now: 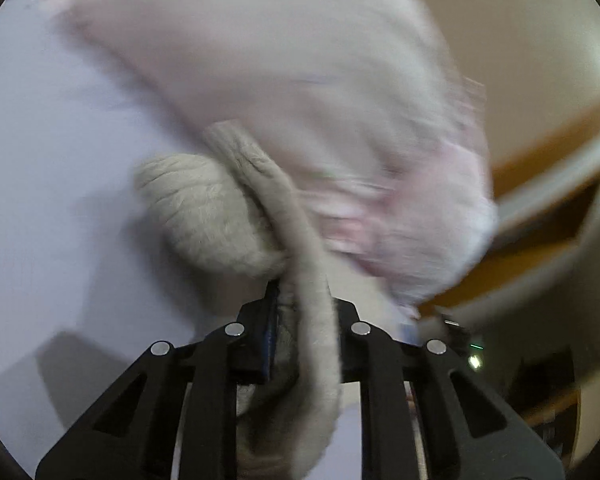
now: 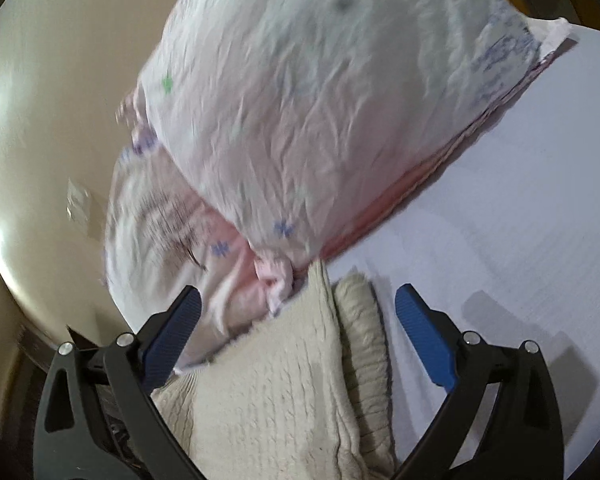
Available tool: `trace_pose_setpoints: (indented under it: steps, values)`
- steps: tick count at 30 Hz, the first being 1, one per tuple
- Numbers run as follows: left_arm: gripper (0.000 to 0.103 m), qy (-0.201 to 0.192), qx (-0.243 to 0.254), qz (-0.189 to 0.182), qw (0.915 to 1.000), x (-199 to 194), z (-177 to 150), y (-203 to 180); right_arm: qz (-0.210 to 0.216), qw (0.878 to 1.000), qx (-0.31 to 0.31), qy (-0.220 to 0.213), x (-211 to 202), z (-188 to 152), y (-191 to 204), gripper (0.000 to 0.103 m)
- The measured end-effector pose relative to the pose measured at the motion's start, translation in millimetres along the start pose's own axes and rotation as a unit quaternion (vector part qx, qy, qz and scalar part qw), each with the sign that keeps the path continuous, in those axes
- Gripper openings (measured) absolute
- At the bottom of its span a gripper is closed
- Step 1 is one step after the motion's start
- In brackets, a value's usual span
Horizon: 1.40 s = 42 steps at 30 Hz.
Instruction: Fold small clothes
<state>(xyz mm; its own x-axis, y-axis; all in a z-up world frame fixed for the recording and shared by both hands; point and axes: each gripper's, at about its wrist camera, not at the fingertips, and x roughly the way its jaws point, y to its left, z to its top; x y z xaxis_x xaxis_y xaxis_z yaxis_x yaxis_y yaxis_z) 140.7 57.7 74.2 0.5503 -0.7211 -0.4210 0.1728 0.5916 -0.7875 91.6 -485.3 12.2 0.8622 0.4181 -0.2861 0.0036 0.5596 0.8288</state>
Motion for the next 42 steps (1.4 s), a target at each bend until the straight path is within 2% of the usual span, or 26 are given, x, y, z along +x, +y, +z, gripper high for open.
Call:
trace_pose_setpoints:
  steps: [3, 5, 6, 8, 9, 10, 11, 12, 13, 14, 15, 16, 17, 19, 20, 26, 28, 29, 30, 31, 33, 35, 37, 39, 41, 42]
  values:
    - [0.017, 0.037, 0.029, -0.101, 0.9938, 53.6, -3.4, -66.3, 0.005, 1.0, 0.0, -0.019, -12.1, 7.8, -2.5, 0.098]
    - [0.019, 0.085, 0.021, -0.15, 0.9848, 117.4, -15.8, -98.4, -0.007, 1.0, -0.017, -0.024, -17.1, 12.3, -3.4, 0.098]
    - [0.024, 0.122, 0.01, -0.17, 0.9779, 149.8, -23.0, -107.5, -0.017, 0.999, -0.024, -0.024, -18.4, 14.3, -5.4, 0.097]
    - [0.025, 0.179, -0.015, -0.191, 0.965, 194.3, -35.8, -115.4, -0.034, 0.999, -0.037, -0.01, -17.8, 18.6, -10.8, 0.097]
    - [0.025, 0.205, -0.033, -0.213, 0.9546, 211.2, -43.6, -117.5, -0.04, 0.998, -0.038, 0.0, -17.1, 21.2, -14.5, 0.097]
    - [0.025, 0.214, -0.037, -0.223, 0.9505, 214.6, -49.0, -119.8, -0.041, 0.999, -0.031, 0.012, -16.4, 24.2, -19.6, 0.097]
    - [0.028, 0.205, -0.02, -0.219, 0.9538, 207.2, -49.2, -121.8, -0.035, 0.999, -0.021, 0.022, -15.2, 25.1, -23.3, 0.097]
    - [0.041, 0.193, 0.001, -0.209, 0.9588, 196.7, -47.2, -122.3, -0.015, 0.999, -0.003, 0.041, -12.3, 26.8, -28.0, 0.098]
    - [0.052, 0.172, 0.027, -0.183, 0.9676, 180.0, -42.8, -120.1, 0.003, 0.998, 0.009, 0.063, -8.0, 26.8, -30.6, 0.098]
    - [0.071, 0.147, 0.045, -0.147, 0.9771, 163.4, -38.6, -114.9, 0.014, 0.996, 0.016, 0.087, -2.2, 25.7, -31.3, 0.098]
    - [0.078, 0.122, 0.064, -0.102, 0.9852, 146.9, -33.8, -106.5, 0.016, 0.994, 0.015, 0.112, 4.5, 23.2, -29.9, 0.098]
    - [0.078, 0.102, 0.081, -0.059, 0.9897, 132.6, -31.6, -98.9, 0.015, 0.99, 0.01, 0.139, 13.1, 19.5, -27.2, 0.098]
    - [0.08, 0.094, 0.092, -0.034, 0.9907, 124.7, -29.9, -93.5, 0.01, 0.987, 0.004, 0.161, 20.1, 16.2, -25.0, 0.098]
    - [0.087, 0.085, 0.106, 0.042, 0.9898, 109.6, -30.6, -74.6, -0.003, 0.98, -0.009, 0.197, 33.9, 8.0, -20.1, 0.098]
    - [0.089, 0.09, 0.1, 0.058, 0.9892, 111.2, -31.5, -67.0, -0.014, 0.977, -0.018, 0.21, 39.6, 4.0, -18.0, 0.098]
    - [0.09, 0.16, 0.08, 0.068, 0.9814, 138.1, -59.1, -39.3, -0.063, 0.973, -0.068, 0.21, 42.6, -10.1, -8.7, 0.091]
    - [0.09, 0.174, 0.088, 0.076, 0.9779, 149.9, -69.8, -39.0, -0.064, 0.971, -0.066, 0.22, 46.7, -17.8, -10.0, 0.069]
    - [0.09, 0.158, 0.105, 0.072, 0.9792, 151.3, -74.6, -40.5, -0.073, 0.972, -0.07, 0.213, 46.0, -20.2, -8.1, 0.058]
    - [0.085, 0.152, 0.119, 0.072, 0.9785, 153.3, -77.8, -41.8, -0.064, 0.972, -0.061, 0.22, 47.0, -23.0, -8.7, 0.04]
    - [0.078, 0.159, 0.125, 0.072, 0.9767, 159.8, -79.7, -42.7, -0.041, 0.973, -0.036, 0.224, 48.0, -25.5, -11.9, 0.034]
    - [0.05, 0.145, 0.137, 0.087, 0.9761, 155.3, -78.2, -41.2, -0.014, 0.975, -0.013, 0.22, 45.4, -29.7, -10.7, 0.03]
    - [0.039, 0.142, 0.136, 0.062, 0.9785, 136.2, -69.4, -35.7, 0.036, 0.973, -0.016, 0.227, 42.7, -36.7, 4.7, 0.028]
    - [0.038, 0.116, 0.154, 0.061, 0.9794, 109.3, -62.1, -39.2, 0.069, 0.966, -0.041, 0.244, 46.6, -46.3, 26.5, 0.027]
    - [0.038, 0.073, 0.182, 0.082, 0.9771, 82.0, -56.5, -38.3, 0.068, 0.957, -0.1, 0.264, 59.8, -62.0, 57.4, 0.026]
    - [0.041, 0.054, 0.193, 0.119, 0.9724, 64.4, -48.5, -26.5, 0.02, 0.951, -0.151, 0.27, 76.8, -74.6, 76.0, 0.028]
    - [0.044, 0.06, 0.189, 0.133, 0.971, 64.9, -46.5, -22.0, -0.03, 0.948, -0.184, 0.26, 85.8, -80.5, 82.6, 0.032]
